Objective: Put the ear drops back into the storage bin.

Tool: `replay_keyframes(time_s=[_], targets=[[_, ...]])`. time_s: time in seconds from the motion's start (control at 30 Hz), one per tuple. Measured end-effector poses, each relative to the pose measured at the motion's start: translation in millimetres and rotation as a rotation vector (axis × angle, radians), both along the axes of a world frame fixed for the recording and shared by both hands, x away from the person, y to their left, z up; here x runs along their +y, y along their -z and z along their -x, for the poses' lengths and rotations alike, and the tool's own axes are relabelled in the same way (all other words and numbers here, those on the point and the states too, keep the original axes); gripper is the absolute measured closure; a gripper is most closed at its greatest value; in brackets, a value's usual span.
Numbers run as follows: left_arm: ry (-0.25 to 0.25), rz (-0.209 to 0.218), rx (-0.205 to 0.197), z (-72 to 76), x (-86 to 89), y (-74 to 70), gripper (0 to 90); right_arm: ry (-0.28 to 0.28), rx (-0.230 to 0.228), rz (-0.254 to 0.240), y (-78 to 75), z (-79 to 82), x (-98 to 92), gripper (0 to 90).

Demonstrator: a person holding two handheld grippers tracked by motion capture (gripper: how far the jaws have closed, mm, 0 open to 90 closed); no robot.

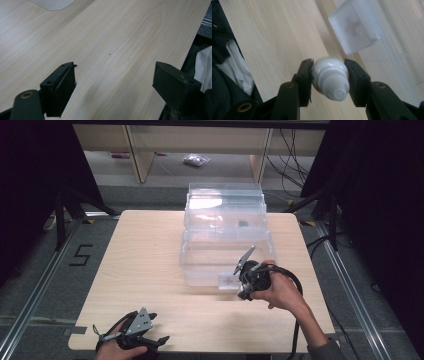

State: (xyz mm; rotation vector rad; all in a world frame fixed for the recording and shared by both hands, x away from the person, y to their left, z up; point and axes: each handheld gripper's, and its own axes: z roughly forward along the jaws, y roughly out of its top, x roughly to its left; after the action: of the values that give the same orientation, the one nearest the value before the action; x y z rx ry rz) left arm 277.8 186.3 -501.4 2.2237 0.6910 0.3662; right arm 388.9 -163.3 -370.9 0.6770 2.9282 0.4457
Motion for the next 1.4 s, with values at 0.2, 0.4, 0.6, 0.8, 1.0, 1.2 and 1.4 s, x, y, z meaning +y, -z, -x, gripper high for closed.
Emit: replay_keyframes(time_s=[0.2, 0.4, 0.6, 0.8, 1.0, 1.2, 1.4], targets=[[0.001, -0.001, -0.001, -0.1, 0.0, 0.0, 17.9, 0.029, -0.013, 0.004, -12.9, -5.6, -11.1, 60.1], [0.013, -0.014, -0.012, -1.1, 1.0, -0.9, 17.9, 0.069, -0.016, 0.023, -24.0, -14.3, -19.3, 60.1], [0.002, -0.007, -0.004, -0.2, 0.2, -0.1, 17.9, 0.091, -0.022, 0.031, -32.5, -24.2, -27.2, 60.1], [0.003, -0.005, -0.002, -0.3, 0.1, 0.1, 17.9, 0.114, -0.023, 0.038, -37.2, -36.6, -34.8, 60.1], [0.004, -0.006, 0.000, -0.2, 0.0, 0.1, 17.9, 0.153, -0.018, 0.040, -41.1, -48.1, -39.9, 60.1], [0.020, -0.015, -0.001, -1.1, 0.2, -0.3, 17.9, 0.181, -0.015, 0.052, -44.9, -60.6, -42.5, 60.1], [0.018, -0.014, -0.006, -0.7, 0.3, -0.3, 17.8, 0.198, -0.009, 0.066, -40.7, -74.5, -46.1, 60.1]])
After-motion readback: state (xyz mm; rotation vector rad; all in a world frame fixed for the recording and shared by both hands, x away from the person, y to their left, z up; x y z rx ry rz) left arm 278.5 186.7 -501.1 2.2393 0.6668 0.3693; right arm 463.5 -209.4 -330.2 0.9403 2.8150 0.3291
